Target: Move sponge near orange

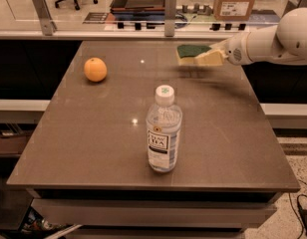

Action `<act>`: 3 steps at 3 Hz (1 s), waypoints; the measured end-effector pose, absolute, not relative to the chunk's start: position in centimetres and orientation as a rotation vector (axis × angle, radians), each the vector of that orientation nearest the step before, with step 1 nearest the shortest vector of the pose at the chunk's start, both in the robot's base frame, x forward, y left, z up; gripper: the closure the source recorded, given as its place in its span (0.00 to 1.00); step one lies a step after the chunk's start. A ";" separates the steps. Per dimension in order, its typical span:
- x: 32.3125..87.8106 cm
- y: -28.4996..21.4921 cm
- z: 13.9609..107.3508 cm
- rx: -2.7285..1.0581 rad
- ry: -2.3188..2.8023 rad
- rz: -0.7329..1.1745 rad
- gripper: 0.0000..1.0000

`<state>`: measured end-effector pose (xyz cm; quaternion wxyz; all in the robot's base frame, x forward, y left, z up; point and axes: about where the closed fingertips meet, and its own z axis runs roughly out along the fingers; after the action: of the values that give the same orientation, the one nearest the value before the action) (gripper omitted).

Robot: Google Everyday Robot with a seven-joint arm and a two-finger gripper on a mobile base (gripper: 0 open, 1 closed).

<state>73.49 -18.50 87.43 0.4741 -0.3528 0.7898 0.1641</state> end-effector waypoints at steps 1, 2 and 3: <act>72.5 -16.8 89.3 -0.883 1.929 0.382 1.00; 71.7 -14.4 91.0 -0.922 1.929 0.361 1.00; 70.6 -12.0 92.1 -0.959 1.923 0.351 1.00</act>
Offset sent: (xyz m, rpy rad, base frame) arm -0.0291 0.0656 0.0612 -0.0943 -0.0235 0.0415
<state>70.60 -12.02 92.07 0.4639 -0.3902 0.7824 0.1427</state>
